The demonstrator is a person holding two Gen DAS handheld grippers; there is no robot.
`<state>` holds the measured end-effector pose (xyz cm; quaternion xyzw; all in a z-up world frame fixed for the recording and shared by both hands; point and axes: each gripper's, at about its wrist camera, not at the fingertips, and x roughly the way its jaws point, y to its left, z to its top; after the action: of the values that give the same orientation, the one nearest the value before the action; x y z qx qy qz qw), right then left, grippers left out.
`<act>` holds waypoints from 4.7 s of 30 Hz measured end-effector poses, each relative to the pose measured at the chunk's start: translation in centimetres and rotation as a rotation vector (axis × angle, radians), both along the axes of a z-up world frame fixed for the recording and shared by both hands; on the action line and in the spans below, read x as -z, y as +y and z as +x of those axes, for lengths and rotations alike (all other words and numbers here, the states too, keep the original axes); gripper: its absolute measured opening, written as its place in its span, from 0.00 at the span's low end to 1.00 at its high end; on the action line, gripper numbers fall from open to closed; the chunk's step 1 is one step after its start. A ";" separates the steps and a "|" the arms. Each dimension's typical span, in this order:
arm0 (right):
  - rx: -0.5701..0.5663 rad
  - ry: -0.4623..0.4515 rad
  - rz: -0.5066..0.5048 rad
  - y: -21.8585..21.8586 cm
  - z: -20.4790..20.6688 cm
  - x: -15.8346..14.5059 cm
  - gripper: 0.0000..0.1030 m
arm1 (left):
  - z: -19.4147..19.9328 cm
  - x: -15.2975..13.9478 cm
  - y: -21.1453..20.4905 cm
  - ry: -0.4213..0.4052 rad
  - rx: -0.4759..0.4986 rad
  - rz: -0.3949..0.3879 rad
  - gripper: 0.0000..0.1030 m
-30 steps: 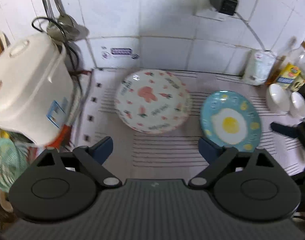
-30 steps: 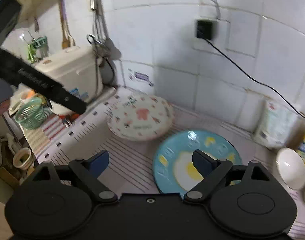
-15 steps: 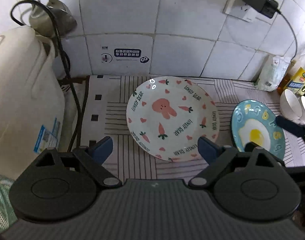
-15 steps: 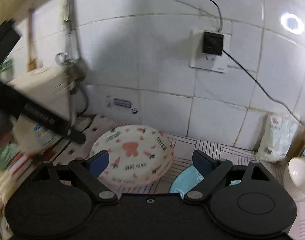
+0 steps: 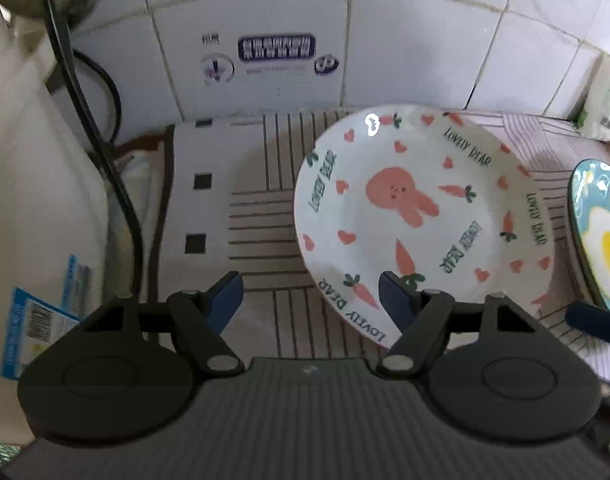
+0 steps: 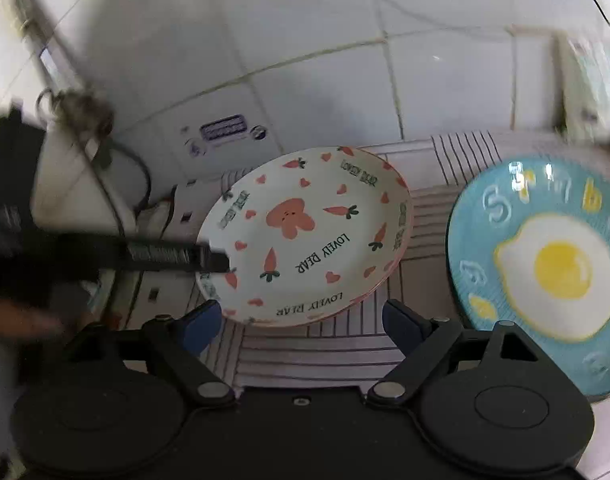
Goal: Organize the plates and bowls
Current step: 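Reach both grippers to the bunny plate rim and close them, then lift the bunny plate with both grippers and carry it over the blue plate, then lower the bunny plate onto the stack and open both grippers, then withdraw both grippers and move the left gripper toward a white bowl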
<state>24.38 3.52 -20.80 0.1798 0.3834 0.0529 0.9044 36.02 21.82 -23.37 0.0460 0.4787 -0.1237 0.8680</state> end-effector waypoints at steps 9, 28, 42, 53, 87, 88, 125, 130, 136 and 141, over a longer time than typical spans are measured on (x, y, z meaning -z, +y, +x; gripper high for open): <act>0.126 -0.068 0.070 -0.9 0.4 2.8 0.64 | 0.9 0.8 -0.3 -0.006 0.038 -0.078 0.28; 0.249 -0.086 0.002 -1.9 2.7 4.8 0.20 | 3.6 1.3 1.2 0.063 -0.064 -0.214 0.26; 0.117 -0.120 -0.079 -4.2 0.6 -0.1 0.21 | 0.6 -2.3 0.7 0.091 0.057 -0.265 0.26; 0.147 -0.207 -0.091 -8.1 -4.0 -4.5 0.21 | -1.8 -7.2 -4.1 0.055 0.247 -0.265 0.25; 0.380 -0.050 -0.013 -18.2 -10.3 0.1 0.22 | -4.0 -2.9 -17.4 0.233 0.433 -0.131 0.26; 0.377 -0.041 -0.017 -18.2 -10.2 0.2 0.22 | -3.9 -3.0 -17.5 0.236 0.431 -0.126 0.26; 0.273 0.061 -0.324 -14.6 -10.8 -4.5 0.45 | -8.3 -10.9 -18.9 0.200 0.433 -0.059 0.28; 0.260 0.031 -0.336 -15.0 -13.3 -7.8 0.56 | -10.7 -14.2 -19.5 0.148 0.458 -0.039 0.39; 0.205 0.019 -0.323 -15.8 -15.1 -10.6 0.56 | -13.0 -15.9 -20.0 0.143 0.477 -0.004 0.49; 0.199 0.007 -0.362 -16.3 -16.7 -12.0 0.66 | -15.2 -17.2 -20.4 0.114 0.514 0.004 0.61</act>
<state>7.72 -12.81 -8.83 0.0515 0.3700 -0.1069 0.9214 20.78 1.37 -6.14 0.1606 0.4998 -0.3415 0.7796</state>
